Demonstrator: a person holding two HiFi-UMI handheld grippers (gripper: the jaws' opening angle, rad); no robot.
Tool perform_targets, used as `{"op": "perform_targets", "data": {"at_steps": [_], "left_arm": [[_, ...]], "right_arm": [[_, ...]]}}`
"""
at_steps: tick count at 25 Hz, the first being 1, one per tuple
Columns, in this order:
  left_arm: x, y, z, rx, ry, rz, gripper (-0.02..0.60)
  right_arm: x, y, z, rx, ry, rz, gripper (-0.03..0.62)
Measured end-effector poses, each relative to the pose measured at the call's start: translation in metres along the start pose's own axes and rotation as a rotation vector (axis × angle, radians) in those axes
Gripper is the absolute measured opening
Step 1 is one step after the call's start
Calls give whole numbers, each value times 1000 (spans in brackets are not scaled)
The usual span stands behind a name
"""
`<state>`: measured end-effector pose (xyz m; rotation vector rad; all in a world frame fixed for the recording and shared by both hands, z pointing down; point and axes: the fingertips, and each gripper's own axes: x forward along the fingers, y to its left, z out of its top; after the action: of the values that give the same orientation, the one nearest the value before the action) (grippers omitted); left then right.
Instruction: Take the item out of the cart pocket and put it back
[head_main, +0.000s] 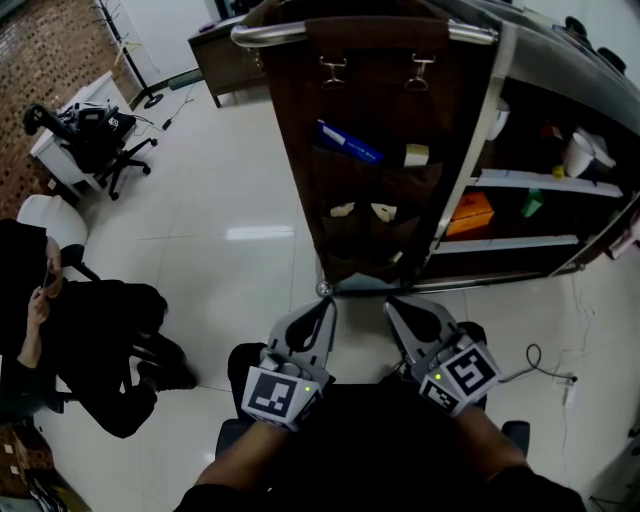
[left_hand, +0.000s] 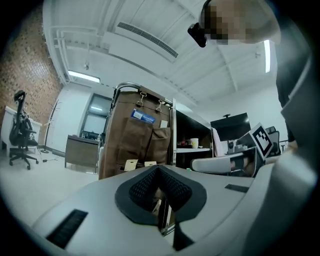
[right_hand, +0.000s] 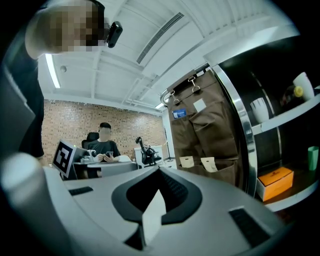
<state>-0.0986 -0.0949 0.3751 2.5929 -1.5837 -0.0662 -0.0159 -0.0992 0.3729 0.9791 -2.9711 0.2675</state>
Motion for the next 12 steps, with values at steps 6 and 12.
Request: {"op": "perform_targets", "data": {"at_steps": [6,12], "left_arm": [[1,-9,-4,5,9,-28,0],[3,-12,-5,8,13,-35,0]], "right_arm": [[3,-4,-4,20,1,-20,12],[6,-7,-6,25,4,-25,12]]}}
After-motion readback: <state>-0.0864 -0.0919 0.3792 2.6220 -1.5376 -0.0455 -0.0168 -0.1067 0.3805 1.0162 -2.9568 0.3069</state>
